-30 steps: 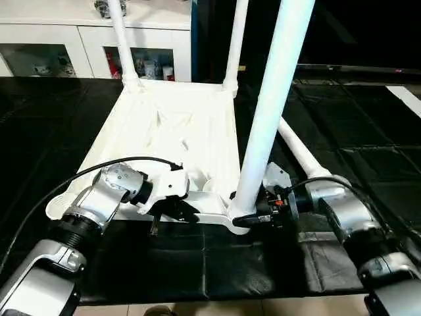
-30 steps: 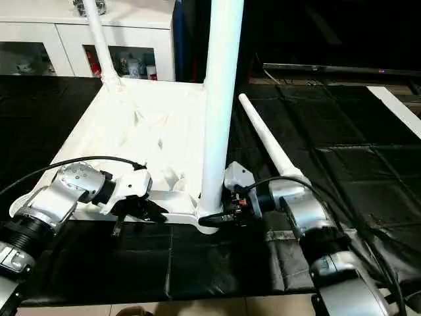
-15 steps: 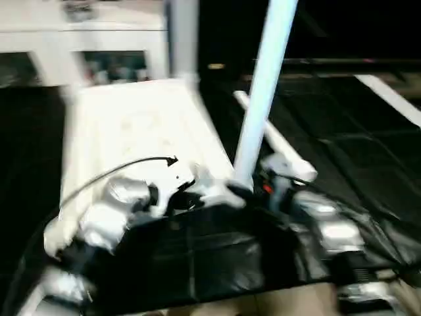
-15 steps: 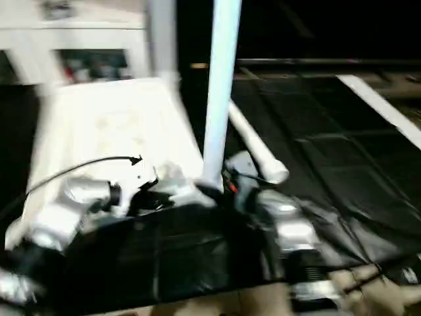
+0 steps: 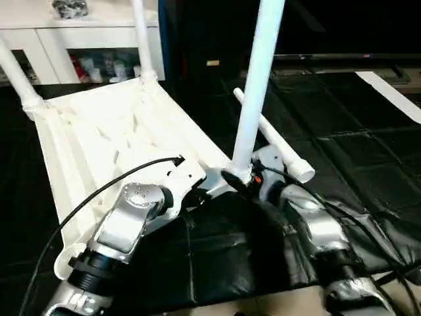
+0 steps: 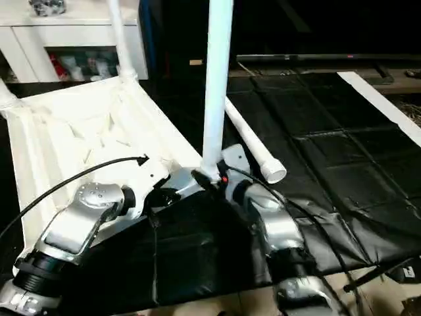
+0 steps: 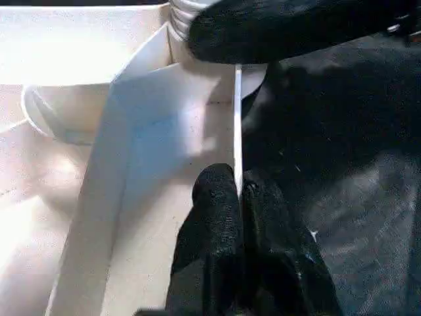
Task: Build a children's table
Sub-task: Rotate leg to tighten
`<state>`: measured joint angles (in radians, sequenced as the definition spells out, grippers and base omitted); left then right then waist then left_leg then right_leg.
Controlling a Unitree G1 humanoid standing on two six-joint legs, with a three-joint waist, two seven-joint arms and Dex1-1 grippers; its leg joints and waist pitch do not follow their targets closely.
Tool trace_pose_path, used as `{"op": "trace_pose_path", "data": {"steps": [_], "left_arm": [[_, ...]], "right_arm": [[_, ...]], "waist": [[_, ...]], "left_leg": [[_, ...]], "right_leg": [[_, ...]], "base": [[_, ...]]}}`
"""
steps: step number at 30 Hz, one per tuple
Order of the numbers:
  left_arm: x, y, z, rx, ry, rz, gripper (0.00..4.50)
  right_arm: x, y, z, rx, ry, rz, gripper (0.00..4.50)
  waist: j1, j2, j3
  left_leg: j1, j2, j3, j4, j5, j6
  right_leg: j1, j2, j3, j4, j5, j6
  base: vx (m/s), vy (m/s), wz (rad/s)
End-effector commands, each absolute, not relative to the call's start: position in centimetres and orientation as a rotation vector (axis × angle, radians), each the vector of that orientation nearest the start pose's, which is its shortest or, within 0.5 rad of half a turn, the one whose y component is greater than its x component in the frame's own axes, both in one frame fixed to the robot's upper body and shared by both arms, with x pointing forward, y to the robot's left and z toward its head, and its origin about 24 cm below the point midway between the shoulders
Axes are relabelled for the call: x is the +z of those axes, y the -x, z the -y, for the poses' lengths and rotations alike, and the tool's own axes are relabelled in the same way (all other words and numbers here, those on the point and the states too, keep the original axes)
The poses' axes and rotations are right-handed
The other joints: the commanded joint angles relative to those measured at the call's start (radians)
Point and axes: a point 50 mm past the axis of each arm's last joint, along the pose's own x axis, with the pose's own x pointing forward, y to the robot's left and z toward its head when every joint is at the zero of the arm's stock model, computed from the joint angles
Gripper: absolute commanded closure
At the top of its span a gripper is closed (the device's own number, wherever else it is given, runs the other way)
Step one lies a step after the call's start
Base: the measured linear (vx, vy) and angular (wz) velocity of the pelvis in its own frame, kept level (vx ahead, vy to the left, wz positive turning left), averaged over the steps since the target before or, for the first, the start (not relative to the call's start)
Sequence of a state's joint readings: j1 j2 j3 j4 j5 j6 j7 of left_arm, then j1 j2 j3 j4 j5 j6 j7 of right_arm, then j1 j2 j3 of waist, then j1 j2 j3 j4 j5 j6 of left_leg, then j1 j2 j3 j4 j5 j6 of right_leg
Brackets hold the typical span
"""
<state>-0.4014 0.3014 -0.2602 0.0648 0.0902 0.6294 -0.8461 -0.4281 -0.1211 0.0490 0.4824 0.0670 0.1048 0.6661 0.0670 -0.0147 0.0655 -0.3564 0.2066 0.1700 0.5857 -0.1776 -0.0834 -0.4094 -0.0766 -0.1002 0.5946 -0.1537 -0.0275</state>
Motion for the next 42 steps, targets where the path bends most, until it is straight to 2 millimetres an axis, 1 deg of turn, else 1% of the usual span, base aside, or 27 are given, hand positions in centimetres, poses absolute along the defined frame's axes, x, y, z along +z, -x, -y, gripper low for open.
{"op": "trace_pose_path", "data": {"steps": [1, 3, 4, 5, 7, 9, 10, 11, 13, 14, 15, 17, 18, 19, 20, 21, 22, 24, 25, 27, 28, 31, 32, 33, 35, 39, 42], "left_arm": [[7.6, -29.7, -11.2, -0.980, -0.367, -0.424, 4.50], [7.7, -29.8, -11.7, -1.028, -0.391, -0.414, 4.50], [7.7, -29.8, -12.0, -1.068, -0.414, -0.399, 4.50], [7.9, -29.7, -12.3, -1.138, -0.425, -0.376, 4.50], [8.0, -29.8, -12.4, -1.177, -0.422, -0.365, 4.50], [8.1, -30.0, -12.7, -1.229, -0.453, -0.370, 4.50], [8.1, -30.0, -12.9, -1.246, -0.464, -0.373, 4.50], [8.1, -30.1, -12.9, -1.249, -0.465, -0.373, 4.50], [8.1, -30.1, -13.0, -1.288, -0.473, -0.382, 4.50], [8.2, -30.0, -13.2, -1.337, -0.484, -0.389, 4.50], [8.2, -30.0, -13.2, -1.354, -0.488, -0.392, 4.50], [8.0, -29.8, -13.6, -1.437, -0.524, -0.419, 4.50], [8.0, -29.8, -13.6, -1.437, -0.524, -0.419, 4.50], [7.8, -29.7, -13.9, -1.485, -0.558, -0.436, 4.50], [7.7, -29.6, -13.9, -1.491, -0.562, -0.439, 4.50], [7.6, -29.6, -14.0, -1.517, -0.579, -0.452, 4.50], [7.5, -29.6, -14.1, -1.536, -0.596, -0.459, 4.50], [7.4, -29.6, -14.2, -1.553, -0.611, -0.465, 4.50], [7.4, -29.6, -14.2, -1.562, -0.620, -0.467, 4.50], [7.4, -29.7, -14.2, -1.566, -0.624, -0.467, 4.50], [7.4, -29.8, -14.1, -1.571, -0.628, -0.465, 4.50], [7.4, -30.0, -14.0, -1.579, -0.633, -0.458, 4.50], [7.4, -30.1, -14.0, -1.581, -0.637, -0.455, 4.50], [7.4, -30.1, -14.0, -1.581, -0.637, -0.455, 4.50], [7.4, -30.2, -14.0, -1.585, -0.641, -0.451, 4.50], [7.4, -30.3, -14.1, -1.584, -0.644, -0.450, 4.50], [7.3, -30.4, -14.1, -1.583, -0.643, -0.447, 4.50]], "right_arm": [[4.9, -31.4, 11.1, 0.854, 0.076, -0.135, 0.25], [5.0, -31.1, 12.3, 0.900, 0.086, -0.131, 0.14], [5.2, -31.0, 13.1, 0.922, 0.089, -0.129, 0.14], [5.5, -30.9, 14.3, 0.955, 0.095, -0.130, 0.07], [5.6, -30.8, 14.9, 0.983, 0.101, -0.140, 0.07], [6.0, -30.4, 15.7, 1.072, 0.106, -0.157, 0.07], [6.1, -30.2, 15.9, 1.102, 0.108, -0.165, 0.07], [6.1, -30.2, 15.9, 1.107, 0.109, -0.166, 0.07], [6.2, -30.0, 16.2, 1.162, 0.128, -0.186, 0.07], [6.3, -30.0, 16.4, 1.199, 0.156, -0.202, 0.07], [6.4, -30.0, 16.5, 1.212, 0.166, -0.208, 0.07], [6.4, -30.0, 16.5, 1.276, 0.208, -0.235, 0.07], [6.4, -30.0, 16.5, 1.276, 0.208, -0.235, 0.07], [6.4, -29.9, 16.4, 1.335, 0.226, -0.261, 0.07], [6.4, -29.9, 16.3, 1.343, 0.229, -0.265, 0.07], [6.4, -29.8, 16.2, 1.378, 0.242, -0.279, 0.07], [6.4, -29.9, 16.0, 1.394, 0.255, -0.286, 0.07], [6.3, -30.1, 15.7, 1.404, 0.265, -0.292, 0.07], [6.2, -30.2, 15.5, 1.416, 0.267, -0.295, 0.07], [6.2, -30.2, 15.4, 1.423, 0.268, -0.297, 0.07], [6.2, -30.3, 15.1, 1.435, 0.266, -0.299, 0.07], [6.1, -30.3, 14.8, 1.461, 0.257, -0.305, 0.07], [6.1, -30.3, 14.7, 1.474, 0.255, -0.310, 0.24], [6.1, -30.3, 14.7, 1.474, 0.255, -0.310, 0.24], [6.0, -30.3, 14.7, 1.489, 0.253, -0.317, 0.53], [6.0, -30.3, 14.7, 1.495, 0.252, -0.321, 0.84], [5.9, -30.4, 14.7, 1.497, 0.245, -0.323, 1.09]], "waist": [[0.006, 0.009, -0.074], [0.007, 0.008, -0.072], [0.008, 0.011, -0.073], [0.011, 0.007, -0.071], [0.018, 0.008, -0.071], [0.024, 0.008, -0.072], [0.033, 0.010, -0.073], [0.034, 0.009, -0.072], [0.038, 0.008, -0.074], [0.041, 0.006, -0.075], [0.047, 0.009, -0.076], [0.054, 0.006, -0.077], [0.056, 0.007, -0.076], [0.062, 0.006, -0.076], [0.062, 0.006, -0.076], [0.069, 0.007, -0.077], [0.073, 0.006, -0.077], [0.077, 0.007, -0.078], [0.076, 0.004, -0.077], [0.075, 0.004, -0.077], [0.075, 0.004, -0.077], [0.072, 0.001, -0.078], [0.072, 0.001, -0.079], [0.072, 0.001, -0.079], [0.072, 0.002, -0.078], [0.073, 0.002, -0.078], [0.074, 0.002, -0.077]], "left_leg": [[0.001, 0.020, -0.005, -0.067, -0.230, 0.038], [0.001, 0.019, -0.005, -0.067, -0.239, 0.042], [0.002, 0.019, -0.006, -0.066, -0.247, 0.044], [0.003, 0.016, -0.005, -0.066, -0.258, 0.054], [0.006, 0.022, -0.005, -0.067, -0.250, 0.049], [0.008, 0.020, -0.004, -0.066, -0.252, 0.052], [0.016, 0.023, -0.001, -0.064, -0.259, 0.054], [0.016, 0.023, -0.001, -0.065, -0.260, 0.053], [0.010, 0.024, -0.003, -0.066, -0.251, 0.050], [0.011, 0.024, -0.003, -0.065, -0.245, 0.050], [0.013, 0.026, -0.002, -0.064, -0.239, 0.049], [0.011, 0.026, 0.000, -0.064, -0.226, 0.048], [0.011, 0.027, 0.000, -0.063, -0.225, 0.048], [0.012, 0.027, 0.000, -0.063, -0.226, 0.050], [0.012, 0.027, 0.000, -0.063, -0.226, 0.050], [0.012, 0.029, 0.000, -0.063, -0.219, 0.048], [0.016, 0.031, 0.001, -0.063, -0.223, 0.046], [0.015, 0.033, 0.000, -0.064, -0.224, 0.038], [0.016, 0.032, 0.001, -0.064, -0.232, 0.034], [0.010, 0.032, -0.001, -0.066, -0.240, 0.028], [0.011, 0.032, -0.001, -0.066, -0.241, 0.028], [0.006, 0.030, -0.002, -0.065, -0.226, 0.028], [0.007, 0.030, -0.001, -0.064, -0.220, 0.030], [0.006, 0.030, -0.002, -0.064, -0.218, 0.030], [0.007, 0.029, 0.000, -0.063, -0.218, 0.033], [0.008, 0.031, -0.001, -0.063, -0.224, 0.032], [0.010, 0.030, -0.001, -0.064, -0.235, 0.029]], "right_leg": [[0.060, -0.064, 0.052, -0.074, -0.301, -0.163], [0.060, -0.063, 0.051, -0.078, -0.321, -0.161], [0.061, -0.064, 0.051, -0.078, -0.333, -0.157], [0.059, -0.063, 0.050, -0.086, -0.355, -0.148], [0.058, -0.064, 0.052, -0.080, -0.345, -0.154], [0.057, -0.063, 0.051, -0.080, -0.346, -0.158], [0.051, -0.063, 0.054, -0.080, -0.338, -0.165], [0.050, -0.063, 0.054, -0.079, -0.334, -0.170], [0.057, -0.065, 0.053, -0.075, -0.325, -0.176], [0.056, -0.065, 0.053, -0.075, -0.322, -0.176], [0.055, -0.066, 0.054, -0.073, -0.314, -0.180], [0.057, -0.067, 0.054, -0.068, -0.294, -0.189], [0.055, -0.067, 0.054, -0.069, -0.297, -0.189], [0.055, -0.067, 0.053, -0.069, -0.313, -0.184], [0.055, -0.067, 0.053, -0.069, -0.313, -0.184], [0.055, -0.069, 0.055, -0.067, -0.309, -0.182], [0.050, -0.068, 0.055, -0.068, -0.306, -0.186], [0.052, -0.070, 0.056, -0.064, -0.294, -0.196], [0.050, -0.069, 0.056, -0.064, -0.295, -0.198], [0.056, -0.072, 0.056, -0.063, -0.313, -0.190], [0.056, -0.073, 0.056, -0.064, -0.317, -0.187], [0.059, -0.073, 0.056, -0.064, -0.324, -0.176], [0.059, -0.073, 0.056, -0.065, -0.321, -0.177], [0.059, -0.073, 0.056, -0.064, -0.318, -0.177], [0.058, -0.072, 0.055, -0.065, -0.323, -0.180], [0.057, -0.073, 0.055, -0.064, -0.324, -0.181], [0.056, -0.073, 0.055, -0.067, -0.351, -0.174]], "base": [[0.000, 0.000, 0.00], [0.000, 0.000, 0.00], [0.000, 0.000, 0.00], [0.000, 0.000, 0.00], [0.000, 0.000, 0.00], [0.000, 0.000, 0.00], [0.000, 0.000, 0.00], [0.000, 0.000, 0.00], [0.000, 0.000, 0.00], [0.000, 0.000, 0.00], [0.000, 0.000, 0.00], [0.000, 0.000, 0.00], [0.000, 0.000, 0.00], [0.000, 0.000, 0.00], [0.000, 0.000, 0.00], [0.000, 0.000, 0.00], [0.000, 0.000, 0.00], [0.000, 0.000, 0.00], [0.000, 0.000, 0.00], [0.000, 0.000, 0.00], [0.000, 0.000, 0.00], [0.000, 0.000, 0.00], [0.000, 0.000, 0.00], [0.000, 0.000, 0.00], [0.000, 0.000, 0.00], [0.000, 0.000, 0.00], [0.000, 0.000, 0.00]]}}
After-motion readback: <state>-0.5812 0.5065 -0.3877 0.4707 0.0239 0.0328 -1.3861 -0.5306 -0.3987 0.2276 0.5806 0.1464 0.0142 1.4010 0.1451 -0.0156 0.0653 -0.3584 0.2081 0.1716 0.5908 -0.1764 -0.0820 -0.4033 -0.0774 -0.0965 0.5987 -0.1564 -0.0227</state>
